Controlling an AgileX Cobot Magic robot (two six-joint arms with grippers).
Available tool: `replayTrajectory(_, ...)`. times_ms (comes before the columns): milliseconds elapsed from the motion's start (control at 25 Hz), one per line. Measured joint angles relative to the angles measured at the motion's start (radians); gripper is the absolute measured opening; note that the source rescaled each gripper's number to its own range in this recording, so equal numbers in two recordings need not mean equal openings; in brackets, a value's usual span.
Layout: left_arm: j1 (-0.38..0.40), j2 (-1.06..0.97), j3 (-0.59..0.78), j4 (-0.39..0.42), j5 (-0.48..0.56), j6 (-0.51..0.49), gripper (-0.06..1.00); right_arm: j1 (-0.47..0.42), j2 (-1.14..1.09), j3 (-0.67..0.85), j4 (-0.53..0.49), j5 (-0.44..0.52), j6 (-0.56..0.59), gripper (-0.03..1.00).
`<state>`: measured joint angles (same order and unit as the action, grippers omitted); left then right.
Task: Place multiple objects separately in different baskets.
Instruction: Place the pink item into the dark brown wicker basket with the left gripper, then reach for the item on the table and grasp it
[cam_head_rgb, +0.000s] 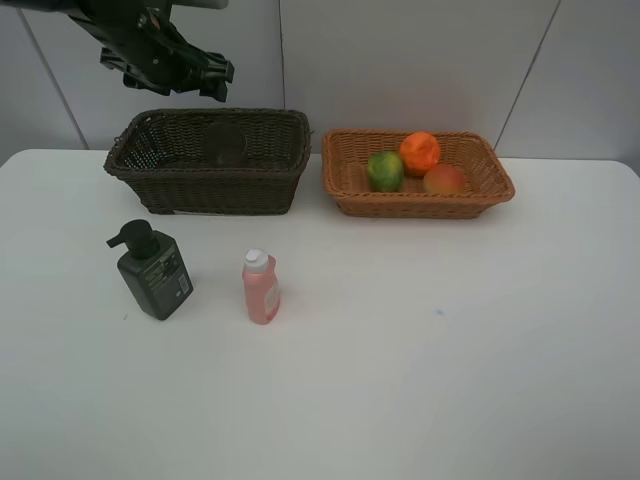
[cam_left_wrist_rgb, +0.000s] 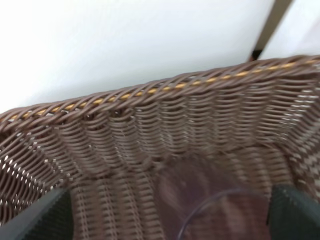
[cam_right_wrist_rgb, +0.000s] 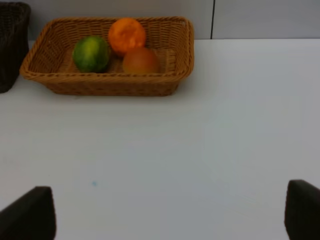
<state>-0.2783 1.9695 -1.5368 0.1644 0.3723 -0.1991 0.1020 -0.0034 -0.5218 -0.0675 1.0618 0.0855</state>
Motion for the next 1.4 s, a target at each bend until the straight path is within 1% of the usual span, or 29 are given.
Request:
replayTrajectory(160,-0.063,-0.106,0.068,-0.024,0.058,0.000,1.00,0.000,0.000,0.000,0.000,0.000,0.000,0.97)
replayTrajectory(440,-0.193,-0.224,0.233,-0.122,0.114,0.002,1.00,0.000,0.000,0.000,0.000,0.000,0.000,0.97)
replayTrajectory(520,-0.233,-0.251,0.275,-0.133,0.144,0.002,1.00,0.000,0.000,0.000,0.000,0.000,0.000,0.97)
replayTrajectory(720,-0.341,-0.285,0.365,-0.139,0.171,0.003,1.00,0.000,0.000,0.000,0.000,0.000,0.000,0.97)
replayTrajectory(880,-0.412,-0.285,0.417,-0.144,0.189,-0.023,1.00,0.000,0.000,0.000,0.000,0.000,0.000,0.97)
replayTrajectory(1080,-0.431,-0.277,0.426,-0.136,0.229,-0.051,1.00,0.000,0.000,0.000,0.000,0.000,0.000,0.97)
replayTrajectory(1240,-0.431,-0.239,0.426,-0.104,0.243,-0.057,1.00,0.000,0.000,0.000,0.000,0.000,0.000,0.97)
replayTrajectory(1400,-0.431,-0.167,0.426,-0.070,0.244,-0.084,1.00,0.000,0.000,0.000,0.000,0.000,0.000,0.97)
